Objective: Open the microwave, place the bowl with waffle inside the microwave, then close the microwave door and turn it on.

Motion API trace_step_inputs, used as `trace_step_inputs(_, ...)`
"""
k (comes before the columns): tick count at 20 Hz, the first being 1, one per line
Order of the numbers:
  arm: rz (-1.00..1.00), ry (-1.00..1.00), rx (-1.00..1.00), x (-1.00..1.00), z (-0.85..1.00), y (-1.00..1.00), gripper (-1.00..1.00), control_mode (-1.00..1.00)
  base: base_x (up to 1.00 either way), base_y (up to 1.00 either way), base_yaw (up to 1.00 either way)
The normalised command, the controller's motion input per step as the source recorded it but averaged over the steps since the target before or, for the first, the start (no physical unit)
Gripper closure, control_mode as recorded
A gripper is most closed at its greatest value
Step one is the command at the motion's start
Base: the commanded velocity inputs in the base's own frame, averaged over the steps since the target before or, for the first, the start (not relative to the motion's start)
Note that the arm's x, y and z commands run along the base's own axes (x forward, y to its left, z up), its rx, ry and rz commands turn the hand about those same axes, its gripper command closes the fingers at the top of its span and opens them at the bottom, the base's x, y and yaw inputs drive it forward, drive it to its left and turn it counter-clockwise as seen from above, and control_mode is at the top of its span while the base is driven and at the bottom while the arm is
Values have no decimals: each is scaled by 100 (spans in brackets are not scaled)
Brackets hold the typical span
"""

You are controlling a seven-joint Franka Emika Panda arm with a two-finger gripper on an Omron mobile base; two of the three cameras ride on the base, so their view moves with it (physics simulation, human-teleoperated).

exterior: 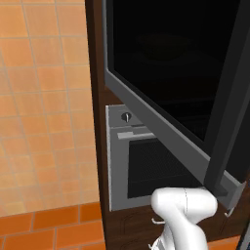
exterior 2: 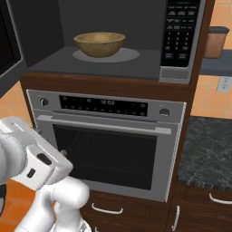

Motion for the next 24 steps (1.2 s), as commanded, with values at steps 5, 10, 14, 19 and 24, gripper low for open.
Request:
trace_step_inputs(5, 18, -11, -34, -95, -26, 99, -100, -100, 0, 0, 0)
trace_step_inputs(10, 8, -33, -30, -69, 0, 100, -100, -100, 0, 0, 0)
trace_step_inputs(14, 1, -41, -34, -84, 0, 100, -100, -100, 0, 0, 0)
trace_step_inputs(19, -2, -58, -31, -97, 21, 100, -100, -100, 0, 0, 0)
trace_step_inputs(24, -39, -61, -29, -25, 43, 100, -100, -100, 0, 0, 0)
